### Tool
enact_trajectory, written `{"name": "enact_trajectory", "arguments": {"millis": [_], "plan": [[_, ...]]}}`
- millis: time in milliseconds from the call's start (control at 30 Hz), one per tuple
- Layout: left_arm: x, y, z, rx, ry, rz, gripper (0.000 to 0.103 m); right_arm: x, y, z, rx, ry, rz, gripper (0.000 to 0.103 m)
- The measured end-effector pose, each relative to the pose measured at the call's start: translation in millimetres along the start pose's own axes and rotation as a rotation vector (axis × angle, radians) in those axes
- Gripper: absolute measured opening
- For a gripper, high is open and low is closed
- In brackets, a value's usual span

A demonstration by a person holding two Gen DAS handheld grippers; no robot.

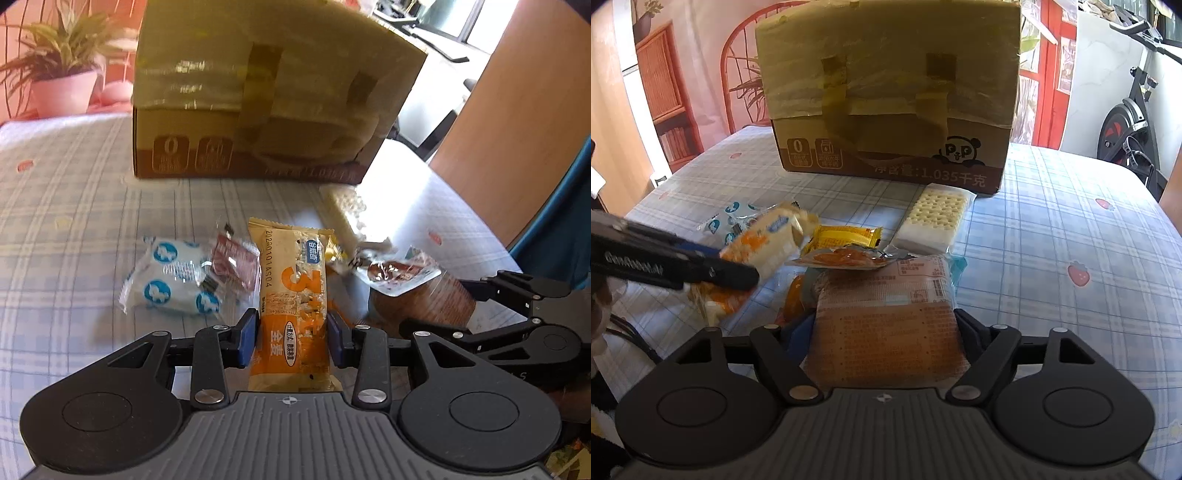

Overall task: Organize snacks
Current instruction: 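Lift both held packets and carry them over the cardboard box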

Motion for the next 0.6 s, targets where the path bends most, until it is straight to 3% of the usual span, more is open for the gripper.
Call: {"name": "enact_trajectory", "arguments": {"millis": [400, 600], "plan": [[21.2, 2.1, 3.9, 0.025, 0.005, -0.075, 0.041, 16.9, -10.0, -17.5, -0.007, -0.086, 0.017, 0.078], [29.2, 11.6, 6.3, 0.026, 0.013, -0.109, 0.041, 30.8, -6.8, -36.7, -0.063, -0.120, -0.019, 0.078]]}}
Point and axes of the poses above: each gripper's, at about its wrist camera, not at the fingertips, and x roughly against the way its jaws point, z to its left, y to its top, the point moved 7 cm from there along -x, roughly the way its jaws point, and after that the axes turned 14 degrees about z, right-handed, at the moved point
